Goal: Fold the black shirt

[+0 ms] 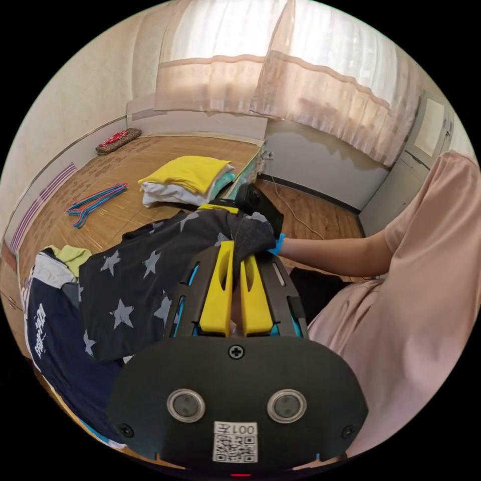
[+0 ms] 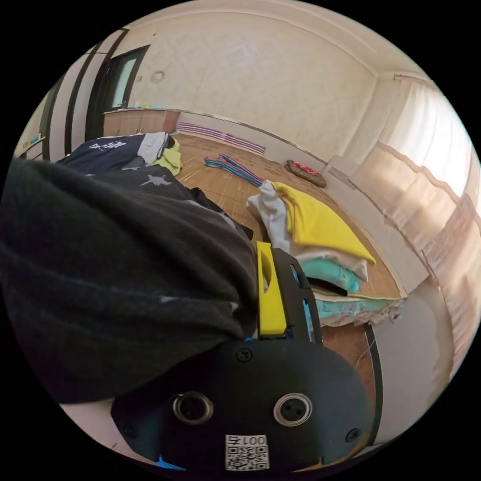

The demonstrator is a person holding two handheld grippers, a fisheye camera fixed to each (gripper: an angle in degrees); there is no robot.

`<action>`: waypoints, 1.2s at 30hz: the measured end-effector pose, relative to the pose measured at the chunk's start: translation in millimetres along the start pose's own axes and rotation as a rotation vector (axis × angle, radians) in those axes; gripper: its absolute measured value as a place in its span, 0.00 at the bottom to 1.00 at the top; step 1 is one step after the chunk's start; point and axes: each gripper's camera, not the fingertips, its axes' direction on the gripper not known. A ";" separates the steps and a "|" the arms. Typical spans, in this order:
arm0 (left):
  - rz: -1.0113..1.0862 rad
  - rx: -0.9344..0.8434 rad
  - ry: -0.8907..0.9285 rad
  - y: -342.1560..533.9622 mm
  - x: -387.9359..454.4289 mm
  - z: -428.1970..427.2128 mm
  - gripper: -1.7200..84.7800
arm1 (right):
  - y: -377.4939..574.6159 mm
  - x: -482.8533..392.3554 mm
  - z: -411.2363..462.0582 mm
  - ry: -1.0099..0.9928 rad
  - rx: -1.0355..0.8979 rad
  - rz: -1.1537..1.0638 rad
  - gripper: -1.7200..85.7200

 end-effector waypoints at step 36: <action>-0.689 -0.046 -0.284 156.1 -305.5 -63.4 0.00 | -365.7 -195.5 171.0 -0.245 -0.384 -0.617 0.10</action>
